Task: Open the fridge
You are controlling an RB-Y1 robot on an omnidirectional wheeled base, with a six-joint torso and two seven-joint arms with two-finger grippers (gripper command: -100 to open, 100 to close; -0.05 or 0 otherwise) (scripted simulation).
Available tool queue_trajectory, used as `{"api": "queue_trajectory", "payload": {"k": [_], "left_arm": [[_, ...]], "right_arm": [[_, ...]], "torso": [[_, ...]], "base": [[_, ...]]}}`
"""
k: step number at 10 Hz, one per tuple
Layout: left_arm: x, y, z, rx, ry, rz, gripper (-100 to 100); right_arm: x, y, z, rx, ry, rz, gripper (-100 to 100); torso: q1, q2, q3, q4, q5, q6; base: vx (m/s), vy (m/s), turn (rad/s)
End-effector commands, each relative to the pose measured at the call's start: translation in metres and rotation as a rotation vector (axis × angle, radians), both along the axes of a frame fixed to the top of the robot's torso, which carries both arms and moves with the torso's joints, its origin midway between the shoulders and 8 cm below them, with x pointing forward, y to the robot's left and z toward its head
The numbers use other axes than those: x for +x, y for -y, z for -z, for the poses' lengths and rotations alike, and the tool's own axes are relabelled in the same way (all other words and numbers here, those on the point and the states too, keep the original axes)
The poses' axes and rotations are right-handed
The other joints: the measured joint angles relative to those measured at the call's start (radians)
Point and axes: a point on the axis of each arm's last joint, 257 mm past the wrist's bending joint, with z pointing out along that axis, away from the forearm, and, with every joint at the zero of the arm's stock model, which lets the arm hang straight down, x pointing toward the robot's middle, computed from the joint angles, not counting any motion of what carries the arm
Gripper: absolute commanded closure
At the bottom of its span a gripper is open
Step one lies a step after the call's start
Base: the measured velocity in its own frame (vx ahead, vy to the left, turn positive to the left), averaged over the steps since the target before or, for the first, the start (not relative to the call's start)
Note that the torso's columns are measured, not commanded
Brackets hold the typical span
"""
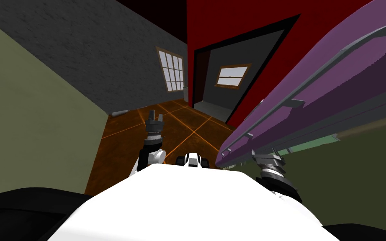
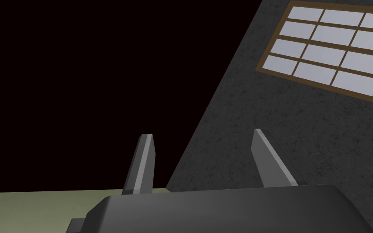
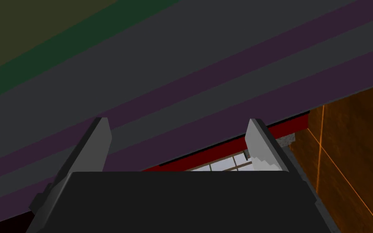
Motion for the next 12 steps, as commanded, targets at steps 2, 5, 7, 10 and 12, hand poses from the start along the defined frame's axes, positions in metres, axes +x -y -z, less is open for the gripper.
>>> {"api": "queue_trajectory", "payload": {"k": [2, 5, 7, 10, 12], "left_arm": [[0.000, 0.000, 0.000, 0.000, 0.000, 0.000, 0], [0.000, 0.000, 0.000, 0.000, 0.000, 0.000, 0], [0.000, 0.000, 0.000, 0.000, 0.000, 0.000, 0], [0.000, 0.000, 0.000, 0.000, 0.000, 0.000, 0], [0.000, 0.000, 0.000, 0.000, 0.000, 0.000, 0]], "right_arm": [[-0.017, 0.021, 0.001, -0.126, -0.077, 0.052, -100], [-0.022, 0.028, 0.000, -0.174, -0.103, 0.067, -100], [-0.027, 0.034, -0.002, -0.219, -0.127, 0.080, -100], [-0.037, 0.048, -0.009, -0.336, -0.183, 0.104, -100], [-0.039, 0.051, -0.011, -0.366, -0.196, 0.107, -100]], "torso": [[-0.002, -0.001, -0.001, 0.001, 0.001, 0.000], [-0.001, -0.002, -0.002, 0.000, 0.003, 0.000], [-0.003, -0.005, -0.004, 0.000, 0.003, -0.002], [-0.003, -0.008, -0.006, 0.001, 0.006, -0.004], [-0.004, -0.008, -0.007, 0.001, 0.008, -0.005]], "base": [[0.006, 0.033, 0.113], [0.005, 0.018, 0.038], [0.004, 0.023, 0.073], [0.015, 0.033, 0.076], [0.008, 0.025, 0.023]]}}
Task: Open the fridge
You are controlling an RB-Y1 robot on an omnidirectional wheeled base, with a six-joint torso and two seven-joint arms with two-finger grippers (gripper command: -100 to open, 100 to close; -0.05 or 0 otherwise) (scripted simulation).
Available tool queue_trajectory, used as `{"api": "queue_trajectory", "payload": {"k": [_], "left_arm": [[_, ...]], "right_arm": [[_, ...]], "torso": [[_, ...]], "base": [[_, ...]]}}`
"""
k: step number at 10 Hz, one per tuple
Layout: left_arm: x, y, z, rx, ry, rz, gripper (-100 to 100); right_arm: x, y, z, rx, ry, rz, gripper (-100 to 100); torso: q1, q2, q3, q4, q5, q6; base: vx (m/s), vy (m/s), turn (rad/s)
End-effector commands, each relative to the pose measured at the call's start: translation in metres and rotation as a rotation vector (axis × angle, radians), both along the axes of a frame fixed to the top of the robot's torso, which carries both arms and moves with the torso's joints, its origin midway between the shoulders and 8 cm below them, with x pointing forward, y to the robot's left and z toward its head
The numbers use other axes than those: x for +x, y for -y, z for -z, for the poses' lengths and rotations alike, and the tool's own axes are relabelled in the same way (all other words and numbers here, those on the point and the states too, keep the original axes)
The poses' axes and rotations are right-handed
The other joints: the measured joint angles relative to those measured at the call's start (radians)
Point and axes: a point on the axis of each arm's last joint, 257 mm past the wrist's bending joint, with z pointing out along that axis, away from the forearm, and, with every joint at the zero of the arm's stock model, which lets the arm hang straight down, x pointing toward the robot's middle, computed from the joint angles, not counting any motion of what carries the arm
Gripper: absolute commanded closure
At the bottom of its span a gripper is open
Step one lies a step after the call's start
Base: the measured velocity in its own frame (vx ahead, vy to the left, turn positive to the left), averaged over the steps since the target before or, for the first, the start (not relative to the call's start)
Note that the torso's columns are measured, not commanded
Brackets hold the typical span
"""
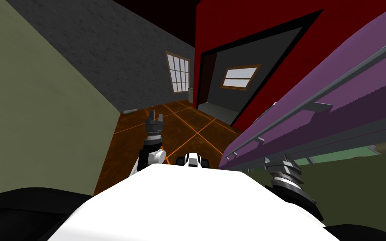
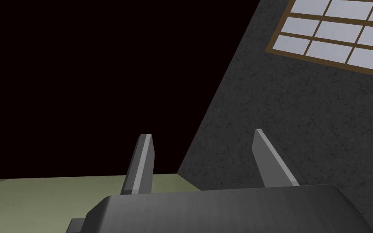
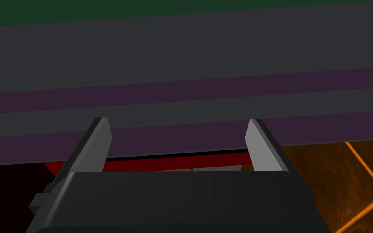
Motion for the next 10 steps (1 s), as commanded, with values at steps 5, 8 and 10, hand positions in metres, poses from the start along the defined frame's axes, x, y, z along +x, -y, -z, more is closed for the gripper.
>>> {"api": "queue_trajectory", "payload": {"k": [5, 8, 10], "left_arm": [[0.000, 0.000, 0.000, 0.000, 0.000, 0.000, 0], [0.000, 0.000, 0.000, 0.000, 0.000, 0.000, 0], [0.000, 0.000, 0.000, 0.000, 0.000, 0.000, 0]], "right_arm": [[-0.004, 0.001, -0.008, -0.023, -0.007, 0.002, 100], [-0.011, 0.001, -0.012, -0.034, -0.015, 0.010, -100], [-0.016, 0.002, -0.016, -0.045, -0.020, 0.018, -100]], "torso": [[0.004, 0.006, 0.002, 0.001, -0.001, 0.000], [0.005, 0.012, 0.008, 0.002, -0.004, 0.007], [0.014, 0.007, 0.005, 0.001, 0.001, 0.005]], "base": [[0.029, 0.008, -0.035], [-0.004, 0.015, 0.014], [0.158, 0.072, -0.063]]}}
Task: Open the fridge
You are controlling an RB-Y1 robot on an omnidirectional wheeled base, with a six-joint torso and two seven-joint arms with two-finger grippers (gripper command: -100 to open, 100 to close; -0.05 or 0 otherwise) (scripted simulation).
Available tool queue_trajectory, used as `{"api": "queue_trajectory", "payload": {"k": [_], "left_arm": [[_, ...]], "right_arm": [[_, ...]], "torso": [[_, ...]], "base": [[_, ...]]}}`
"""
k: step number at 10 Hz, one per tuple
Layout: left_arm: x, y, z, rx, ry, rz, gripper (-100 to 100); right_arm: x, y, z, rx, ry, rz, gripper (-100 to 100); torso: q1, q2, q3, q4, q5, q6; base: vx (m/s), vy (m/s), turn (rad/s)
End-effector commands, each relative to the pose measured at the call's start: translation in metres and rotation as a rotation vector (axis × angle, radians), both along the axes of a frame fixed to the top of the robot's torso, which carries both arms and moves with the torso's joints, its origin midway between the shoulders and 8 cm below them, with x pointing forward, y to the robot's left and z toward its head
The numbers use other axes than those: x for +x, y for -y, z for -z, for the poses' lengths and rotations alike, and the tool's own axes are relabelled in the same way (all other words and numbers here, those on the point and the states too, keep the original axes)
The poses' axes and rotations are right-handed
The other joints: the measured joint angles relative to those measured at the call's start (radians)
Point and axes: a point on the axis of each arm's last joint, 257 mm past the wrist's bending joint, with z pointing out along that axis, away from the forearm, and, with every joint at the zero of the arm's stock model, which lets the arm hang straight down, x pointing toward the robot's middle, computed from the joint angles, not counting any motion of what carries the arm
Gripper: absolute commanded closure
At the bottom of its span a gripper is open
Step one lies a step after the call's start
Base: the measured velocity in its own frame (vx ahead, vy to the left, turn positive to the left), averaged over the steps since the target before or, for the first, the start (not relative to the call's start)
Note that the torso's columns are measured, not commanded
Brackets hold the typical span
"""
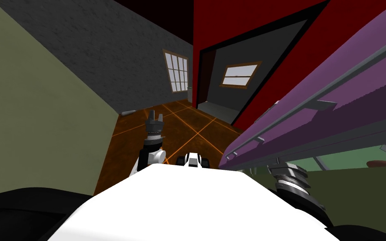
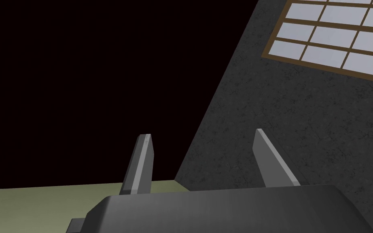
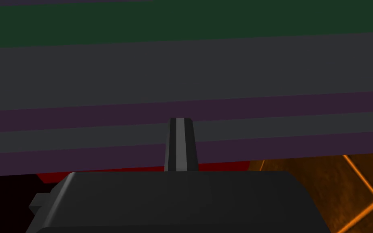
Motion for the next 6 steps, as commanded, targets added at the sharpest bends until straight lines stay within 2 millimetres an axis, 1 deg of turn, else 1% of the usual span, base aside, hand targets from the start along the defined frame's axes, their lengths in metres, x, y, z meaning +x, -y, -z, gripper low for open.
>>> {"api": "queue_trajectory", "payload": {"k": [1, 5, 6], "left_arm": [[0.000, 0.000, 0.000, 0.000, 0.000, 0.000, 0], [0.000, 0.000, 0.000, 0.000, 0.000, 0.000, 0], [0.000, 0.000, 0.000, 0.000, 0.000, 0.000, 0]], "right_arm": [[-0.009, 0.002, -0.010, -0.025, -0.004, 0.014, -100], [-0.025, 0.004, -0.024, -0.061, -0.020, 0.036, -100], [-0.028, -0.001, -0.007, -0.022, -0.052, 0.029, -100]], "torso": [[-0.001, -0.001, -0.001, 0.001, 0.001, -0.002], [-0.007, 0.000, -0.005, 0.005, 0.010, -0.005], [-0.005, -0.001, -0.006, 0.005, 0.012, -0.006]], "base": [[0.165, 0.088, -0.038], [0.188, 0.087, -0.055], [0.058, 0.066, -0.045]]}}
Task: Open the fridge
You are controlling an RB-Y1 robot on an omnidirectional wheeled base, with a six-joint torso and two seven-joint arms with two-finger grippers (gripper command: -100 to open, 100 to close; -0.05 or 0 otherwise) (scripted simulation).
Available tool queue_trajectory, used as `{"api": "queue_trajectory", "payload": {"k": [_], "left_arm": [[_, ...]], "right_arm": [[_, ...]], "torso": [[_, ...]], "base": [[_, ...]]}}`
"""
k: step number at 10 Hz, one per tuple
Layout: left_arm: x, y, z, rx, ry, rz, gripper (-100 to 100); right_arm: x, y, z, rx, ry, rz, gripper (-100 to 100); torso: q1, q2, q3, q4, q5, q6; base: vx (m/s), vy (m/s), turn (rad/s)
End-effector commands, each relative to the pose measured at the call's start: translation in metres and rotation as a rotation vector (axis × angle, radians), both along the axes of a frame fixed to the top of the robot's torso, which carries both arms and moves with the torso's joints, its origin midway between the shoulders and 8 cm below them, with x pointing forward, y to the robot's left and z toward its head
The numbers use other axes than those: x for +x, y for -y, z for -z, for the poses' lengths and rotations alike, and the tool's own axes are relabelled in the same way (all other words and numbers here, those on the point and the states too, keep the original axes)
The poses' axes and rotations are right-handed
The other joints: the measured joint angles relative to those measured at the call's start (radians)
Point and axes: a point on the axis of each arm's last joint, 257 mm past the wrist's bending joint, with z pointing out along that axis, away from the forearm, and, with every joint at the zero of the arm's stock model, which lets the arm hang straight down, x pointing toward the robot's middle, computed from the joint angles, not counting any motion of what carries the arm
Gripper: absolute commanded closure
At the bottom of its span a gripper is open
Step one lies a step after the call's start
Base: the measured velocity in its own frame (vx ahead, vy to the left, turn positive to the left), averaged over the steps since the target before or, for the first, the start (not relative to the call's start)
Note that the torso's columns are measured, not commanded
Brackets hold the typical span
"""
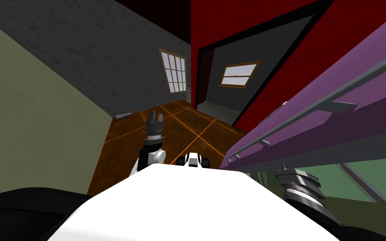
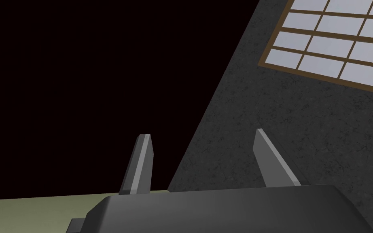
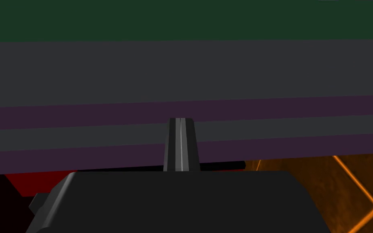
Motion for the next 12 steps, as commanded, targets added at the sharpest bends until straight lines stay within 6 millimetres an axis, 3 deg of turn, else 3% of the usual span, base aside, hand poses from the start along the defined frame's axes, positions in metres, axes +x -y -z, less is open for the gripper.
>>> {"api": "queue_trajectory", "payload": {"k": [1, 2, 3, 4, 10, 11, 12], "left_arm": [[0.000, 0.000, 0.000, 0.000, 0.000, 0.000, 0], [0.000, 0.000, 0.000, 0.000, 0.000, 0.000, 0], [0.000, 0.000, 0.000, 0.000, 0.000, 0.000, 0], [0.000, 0.000, 0.000, 0.000, 0.000, 0.000, 0], [0.000, 0.000, 0.000, 0.000, 0.000, 0.000, 0], [0.000, 0.000, 0.000, 0.000, 0.000, 0.000, 0], [0.000, 0.000, 0.000, 0.000, 0.000, 0.000, 0]], "right_arm": [[-0.002, -0.001, 0.003, 0.007, -0.008, 0.001, -100], [-0.006, 0.001, 0.001, 0.007, -0.007, 0.007, 100], [-0.004, -0.002, 0.005, 0.015, -0.013, 0.000, 100], [-0.007, 0.001, -0.001, 0.000, -0.001, 0.018, -100], [-0.020, 0.013, -0.017, -0.040, 0.029, 0.083, -100], [-0.022, 0.008, -0.003, -0.007, 0.003, 0.073, -100], [-0.005, 0.002, 0.020, 0.077, 0.034, 0.044, -100]], "torso": [[0.001, 0.006, 0.005, -0.001, -0.005, 0.002], [0.002, 0.012, 0.010, 0.000, -0.007, 0.006], [-0.003, 0.007, 0.010, -0.003, -0.013, 0.006], [-0.006, 0.006, 0.010, -0.005, -0.019, 0.007], [-0.006, -0.002, 0.001, -0.003, -0.007, 0.001], [-0.005, -0.004, -0.001, -0.003, -0.006, 0.000], [-0.005, 0.004, 0.005, -0.003, -0.010, 0.003]], "base": [[-0.007, 0.036, -0.020], [0.085, -0.033, -0.030], [0.045, -0.014, -0.022], [0.068, 0.060, -0.037], [0.174, 0.099, -0.034], [0.073, 0.084, -0.029], [-0.078, 0.123, 0.050]]}}
